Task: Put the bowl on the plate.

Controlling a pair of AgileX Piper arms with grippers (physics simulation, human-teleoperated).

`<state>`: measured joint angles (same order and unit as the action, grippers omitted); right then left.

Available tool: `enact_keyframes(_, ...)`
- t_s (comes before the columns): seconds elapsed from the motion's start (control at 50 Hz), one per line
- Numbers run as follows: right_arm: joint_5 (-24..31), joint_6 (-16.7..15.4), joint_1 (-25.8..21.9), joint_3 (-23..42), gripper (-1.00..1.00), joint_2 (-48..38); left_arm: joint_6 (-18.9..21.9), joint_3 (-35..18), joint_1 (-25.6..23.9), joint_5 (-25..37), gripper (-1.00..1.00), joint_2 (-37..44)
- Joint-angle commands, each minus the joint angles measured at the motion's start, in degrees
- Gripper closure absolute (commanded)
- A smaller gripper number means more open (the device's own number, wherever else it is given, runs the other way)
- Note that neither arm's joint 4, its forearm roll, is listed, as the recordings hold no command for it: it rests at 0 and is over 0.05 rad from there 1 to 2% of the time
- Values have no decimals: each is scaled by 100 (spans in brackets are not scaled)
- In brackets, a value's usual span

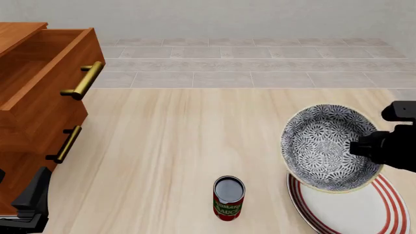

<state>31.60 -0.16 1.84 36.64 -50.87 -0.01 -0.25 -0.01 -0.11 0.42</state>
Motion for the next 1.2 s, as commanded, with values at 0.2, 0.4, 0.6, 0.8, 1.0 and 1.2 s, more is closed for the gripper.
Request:
enact_keyframes(0.2, 108, 32, 627, -611, 100, 398, 0, 0, 0, 0, -100, 0)
enact_keyframes(0.4, -279, 151, 753, -1034, 100, 260, 0, 0, 0, 0, -100, 0)
enact_keyframes(0.6, -532, 187, 902, -1325, 100, 128, 0, 0, 0, 0, -100, 1)
enact_keyframes(0.8, -782, 234, 986, -1647, 100, 38, 1, 0, 0, 0, -100, 0)
enact_keyframes(1.0, -923, 217, 1106, -1827, 100, -51, -1, 0, 0, 0, -100, 1)
enact_keyframes(1.2, -1017, 246, 1119, -1890, 100, -130, 1, 0, 2, 0, -100, -1)
